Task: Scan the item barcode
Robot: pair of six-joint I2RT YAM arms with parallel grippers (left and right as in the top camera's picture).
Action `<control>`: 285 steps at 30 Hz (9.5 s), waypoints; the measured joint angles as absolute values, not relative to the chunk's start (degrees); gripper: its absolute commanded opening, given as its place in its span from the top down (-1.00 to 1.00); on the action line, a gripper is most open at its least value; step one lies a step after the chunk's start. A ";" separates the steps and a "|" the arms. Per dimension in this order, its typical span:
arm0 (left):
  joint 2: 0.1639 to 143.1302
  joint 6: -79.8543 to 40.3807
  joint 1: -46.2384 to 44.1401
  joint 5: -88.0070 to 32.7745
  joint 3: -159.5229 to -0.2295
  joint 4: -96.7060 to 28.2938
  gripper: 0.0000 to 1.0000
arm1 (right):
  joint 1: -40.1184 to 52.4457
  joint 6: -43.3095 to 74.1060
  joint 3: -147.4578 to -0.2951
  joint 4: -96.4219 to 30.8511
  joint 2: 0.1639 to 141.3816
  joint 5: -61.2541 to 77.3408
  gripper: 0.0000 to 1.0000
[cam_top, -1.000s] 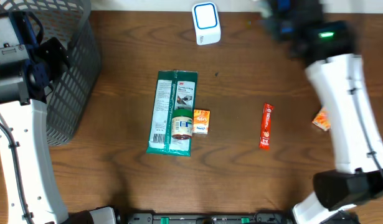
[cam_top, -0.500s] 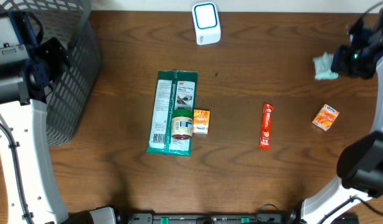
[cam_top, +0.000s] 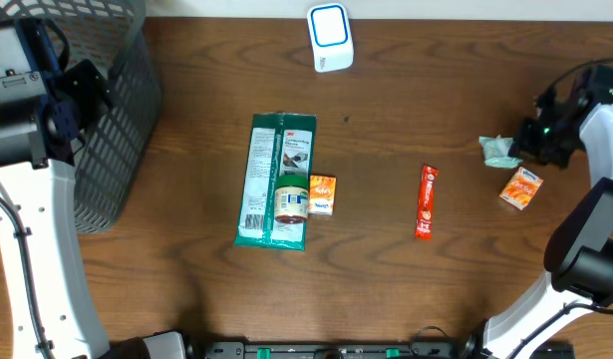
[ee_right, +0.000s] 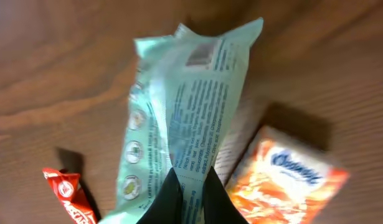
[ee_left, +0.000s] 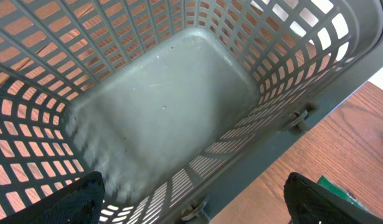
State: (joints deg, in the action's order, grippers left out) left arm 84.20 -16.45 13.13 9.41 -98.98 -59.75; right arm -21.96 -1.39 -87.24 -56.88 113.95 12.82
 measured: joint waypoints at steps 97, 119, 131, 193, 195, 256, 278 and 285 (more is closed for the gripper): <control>84.20 -16.45 13.13 9.41 -98.98 -59.77 -0.85 | 8.14 6.28 -68.03 -28.36 110.32 46.57 0.98; 84.20 -16.45 13.13 9.41 -98.98 -59.77 -0.85 | -1.39 9.58 -51.90 -9.26 110.19 50.24 0.80; 84.20 -16.45 13.13 9.41 -98.98 -59.77 -0.85 | -2.11 8.58 -52.40 -14.35 108.47 38.87 0.59; 84.20 -16.45 13.13 9.41 -98.98 -59.77 -0.85 | 25.65 22.92 -65.73 -33.01 100.82 18.70 0.98; 84.20 -16.45 13.13 9.39 -98.98 -59.77 -0.85 | 24.18 21.91 -64.45 -29.82 100.88 22.15 0.98; 84.20 -16.45 13.13 9.41 -98.98 -59.77 -0.85 | -0.14 12.56 -56.03 -33.69 101.78 28.82 0.98; 84.20 -16.45 13.13 9.41 -98.98 -59.77 -0.85 | 14.33 7.33 -68.12 -43.35 101.78 2.92 0.52; 84.20 -16.45 13.13 9.39 -98.98 -59.77 -0.85 | 23.24 10.79 -66.22 -39.62 103.09 -14.68 0.49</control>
State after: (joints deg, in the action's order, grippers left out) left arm 84.20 -16.45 13.13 9.39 -98.98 -59.77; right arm 23.24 10.79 -66.22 -39.62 103.09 -14.68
